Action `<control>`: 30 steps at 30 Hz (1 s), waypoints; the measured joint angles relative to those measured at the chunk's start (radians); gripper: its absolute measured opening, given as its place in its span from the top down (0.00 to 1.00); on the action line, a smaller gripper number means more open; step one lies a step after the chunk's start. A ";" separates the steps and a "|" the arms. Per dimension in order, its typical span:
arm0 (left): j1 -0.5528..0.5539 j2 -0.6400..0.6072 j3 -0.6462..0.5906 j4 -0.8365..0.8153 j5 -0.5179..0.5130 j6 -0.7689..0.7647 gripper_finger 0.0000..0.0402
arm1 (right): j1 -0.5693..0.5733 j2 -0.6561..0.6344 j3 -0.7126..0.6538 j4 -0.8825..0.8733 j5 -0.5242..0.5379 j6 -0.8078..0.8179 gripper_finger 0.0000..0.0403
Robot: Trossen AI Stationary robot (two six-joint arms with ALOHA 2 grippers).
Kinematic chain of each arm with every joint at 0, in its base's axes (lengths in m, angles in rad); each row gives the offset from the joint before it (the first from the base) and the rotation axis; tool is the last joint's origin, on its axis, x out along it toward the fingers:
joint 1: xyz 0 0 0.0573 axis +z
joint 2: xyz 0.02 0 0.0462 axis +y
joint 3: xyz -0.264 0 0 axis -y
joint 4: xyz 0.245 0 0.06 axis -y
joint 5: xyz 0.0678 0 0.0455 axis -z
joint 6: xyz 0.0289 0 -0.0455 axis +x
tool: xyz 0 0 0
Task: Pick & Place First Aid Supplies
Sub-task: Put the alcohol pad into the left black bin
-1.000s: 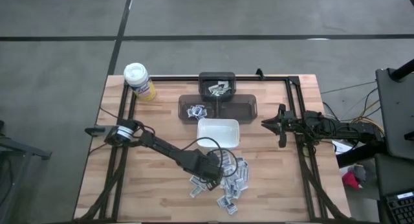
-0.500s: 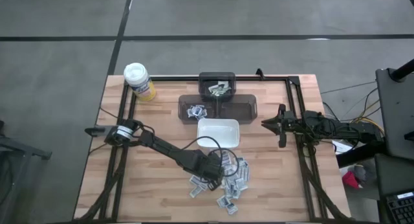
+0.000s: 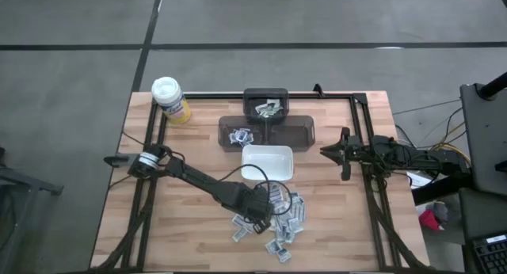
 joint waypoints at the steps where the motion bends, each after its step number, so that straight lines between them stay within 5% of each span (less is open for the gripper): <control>1: -0.002 -0.015 0.002 -0.005 0.003 0.007 1.00 | 0.000 0.000 0.000 0.000 0.000 0.000 0.85; 8: -0.031 -0.113 0.002 -0.004 -0.013 0.172 1.00 | 0.000 0.000 0.000 -0.003 0.000 0.000 0.85; 16: 0.018 -0.230 0.006 0.023 -0.476 0.199 1.00 | 0.000 0.000 0.000 -0.005 0.000 0.000 0.85; 19: 0.079 -0.276 0.005 -0.014 -0.569 0.197 1.00 | 0.000 0.000 0.000 -0.005 0.000 0.000 0.85; 24: 0.237 -0.321 0.004 -0.143 -0.588 0.172 1.00 | 0.000 0.000 0.000 -0.005 0.000 0.000 0.85; 30: 0.441 -0.326 0.000 -0.246 -0.473 0.159 1.00 | 0.000 0.000 0.000 -0.005 0.000 0.000 0.85</control>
